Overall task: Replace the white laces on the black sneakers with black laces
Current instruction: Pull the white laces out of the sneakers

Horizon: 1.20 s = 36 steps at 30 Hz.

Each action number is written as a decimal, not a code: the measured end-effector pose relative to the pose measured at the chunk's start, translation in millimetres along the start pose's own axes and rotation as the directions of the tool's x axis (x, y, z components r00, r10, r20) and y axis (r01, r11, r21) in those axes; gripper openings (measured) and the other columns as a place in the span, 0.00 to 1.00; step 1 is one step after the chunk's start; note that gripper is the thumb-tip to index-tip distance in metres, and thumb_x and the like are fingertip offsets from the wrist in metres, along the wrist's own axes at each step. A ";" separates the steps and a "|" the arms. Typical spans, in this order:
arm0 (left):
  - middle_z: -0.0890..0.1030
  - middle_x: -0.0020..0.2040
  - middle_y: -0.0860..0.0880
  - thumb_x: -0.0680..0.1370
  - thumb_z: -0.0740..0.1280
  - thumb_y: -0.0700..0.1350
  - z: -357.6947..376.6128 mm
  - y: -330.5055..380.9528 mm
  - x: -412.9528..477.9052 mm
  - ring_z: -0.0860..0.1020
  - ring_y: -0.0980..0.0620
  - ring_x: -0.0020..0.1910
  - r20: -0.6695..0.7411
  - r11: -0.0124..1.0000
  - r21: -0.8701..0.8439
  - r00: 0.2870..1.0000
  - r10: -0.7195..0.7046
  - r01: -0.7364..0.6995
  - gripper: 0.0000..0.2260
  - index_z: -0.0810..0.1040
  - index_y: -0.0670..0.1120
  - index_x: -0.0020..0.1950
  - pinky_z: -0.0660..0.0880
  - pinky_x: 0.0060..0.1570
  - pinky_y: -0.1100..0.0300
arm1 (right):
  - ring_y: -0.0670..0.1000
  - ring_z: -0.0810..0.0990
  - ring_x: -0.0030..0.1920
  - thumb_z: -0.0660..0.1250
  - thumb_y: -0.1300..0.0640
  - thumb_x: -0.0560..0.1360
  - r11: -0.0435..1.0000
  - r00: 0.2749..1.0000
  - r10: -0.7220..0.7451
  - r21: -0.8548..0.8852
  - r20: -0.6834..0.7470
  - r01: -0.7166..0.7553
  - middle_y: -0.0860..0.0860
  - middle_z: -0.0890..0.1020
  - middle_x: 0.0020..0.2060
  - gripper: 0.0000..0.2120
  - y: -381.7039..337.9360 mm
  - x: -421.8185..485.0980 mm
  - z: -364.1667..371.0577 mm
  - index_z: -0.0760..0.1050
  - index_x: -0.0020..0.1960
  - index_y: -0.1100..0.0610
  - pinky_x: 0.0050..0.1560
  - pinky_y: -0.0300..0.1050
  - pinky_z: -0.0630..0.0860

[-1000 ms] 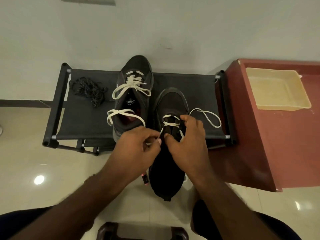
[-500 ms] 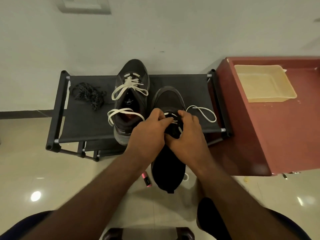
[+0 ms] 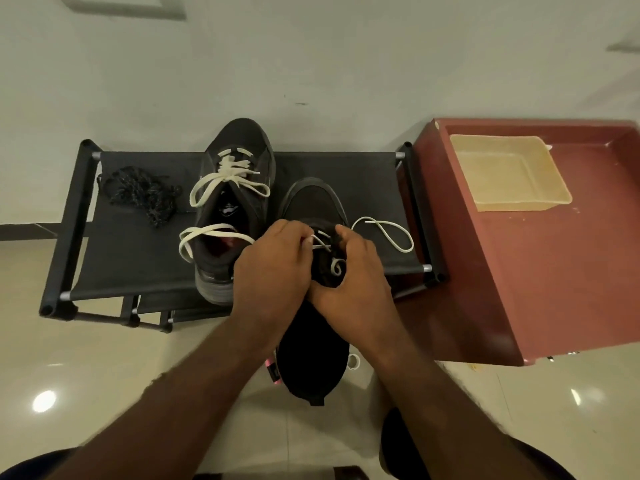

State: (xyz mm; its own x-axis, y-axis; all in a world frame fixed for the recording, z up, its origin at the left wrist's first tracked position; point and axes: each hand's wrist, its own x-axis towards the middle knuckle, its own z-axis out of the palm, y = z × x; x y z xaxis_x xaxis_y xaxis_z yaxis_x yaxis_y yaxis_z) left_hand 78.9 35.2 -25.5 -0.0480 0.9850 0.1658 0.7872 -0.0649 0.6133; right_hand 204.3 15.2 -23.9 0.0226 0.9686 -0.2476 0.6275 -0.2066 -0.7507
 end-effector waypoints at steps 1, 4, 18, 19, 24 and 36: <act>0.81 0.47 0.49 0.80 0.65 0.43 0.5 0.4 0.5 0.80 0.47 0.43 -0.014 0.998 -0.043 0.999 -0.037 0.036 0.05 0.80 0.45 0.51 0.78 0.44 0.46 | 0.44 0.67 0.70 0.75 0.46 0.71 1.000 1.000 0.005 0.009 -0.001 -0.005 0.42 0.66 0.69 0.42 -0.1 0.9 -0.3 0.57 0.78 0.44 0.63 0.42 0.69; 0.80 0.51 0.49 0.79 0.64 0.38 0.3 1.1 2.7 0.80 0.46 0.47 0.048 0.997 -0.080 0.999 0.004 0.000 0.09 0.78 0.46 0.57 0.77 0.46 0.44 | 0.45 0.67 0.69 0.75 0.47 0.71 1.000 1.000 0.008 0.017 0.004 -0.008 0.42 0.66 0.68 0.41 -0.8 1.5 0.6 0.57 0.78 0.44 0.66 0.47 0.72; 0.82 0.35 0.53 0.80 0.66 0.40 -11.6 11.2 1.3 0.81 0.57 0.33 0.178 0.793 -0.503 0.939 -0.294 0.344 0.09 0.81 0.53 0.46 0.78 0.33 0.63 | 0.45 0.68 0.69 0.75 0.47 0.70 0.994 0.999 0.042 0.100 -0.025 -0.040 0.43 0.68 0.67 0.39 -1.4 2.7 3.4 0.61 0.76 0.45 0.67 0.46 0.71; 0.82 0.34 0.52 0.81 0.65 0.40 -12.7 14.3 -0.8 0.80 0.57 0.31 0.173 0.745 -0.549 0.924 -0.342 0.379 0.08 0.80 0.53 0.47 0.76 0.31 0.63 | 0.45 0.69 0.68 0.76 0.47 0.69 0.990 0.998 0.055 0.129 -0.030 -0.051 0.42 0.69 0.65 0.39 -1.4 3.5 2.7 0.62 0.75 0.44 0.67 0.48 0.72; 0.81 0.50 0.57 0.80 0.64 0.38 -17.4 20.1 -4.0 0.79 0.58 0.44 -0.030 0.837 -0.527 0.981 -0.194 0.149 0.10 0.78 0.51 0.57 0.76 0.44 0.66 | 0.45 0.67 0.69 0.77 0.46 0.69 0.992 0.999 0.040 0.124 -0.030 -0.036 0.41 0.68 0.66 0.41 -1.2 3.7 3.5 0.60 0.76 0.45 0.67 0.48 0.72; 0.74 0.51 0.54 0.79 0.67 0.52 -20.4 13.1 2.9 0.76 0.54 0.46 0.244 0.994 0.104 0.969 -0.045 0.020 0.10 0.82 0.50 0.56 0.75 0.47 0.56 | 0.46 0.65 0.70 0.71 0.49 0.75 0.999 0.999 0.008 0.051 -0.039 -0.006 0.45 0.65 0.69 0.37 -0.6 0.0 8.2 0.58 0.78 0.46 0.65 0.43 0.70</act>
State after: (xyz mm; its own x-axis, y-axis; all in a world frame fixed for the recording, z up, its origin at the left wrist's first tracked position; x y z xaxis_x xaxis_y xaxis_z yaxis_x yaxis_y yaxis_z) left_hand 76.5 33.9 -1.2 0.0681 0.9961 -0.0557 0.8456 -0.0280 0.5331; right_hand 197.6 14.2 -28.4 0.0580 0.9715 -0.2297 0.5872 -0.2193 -0.7792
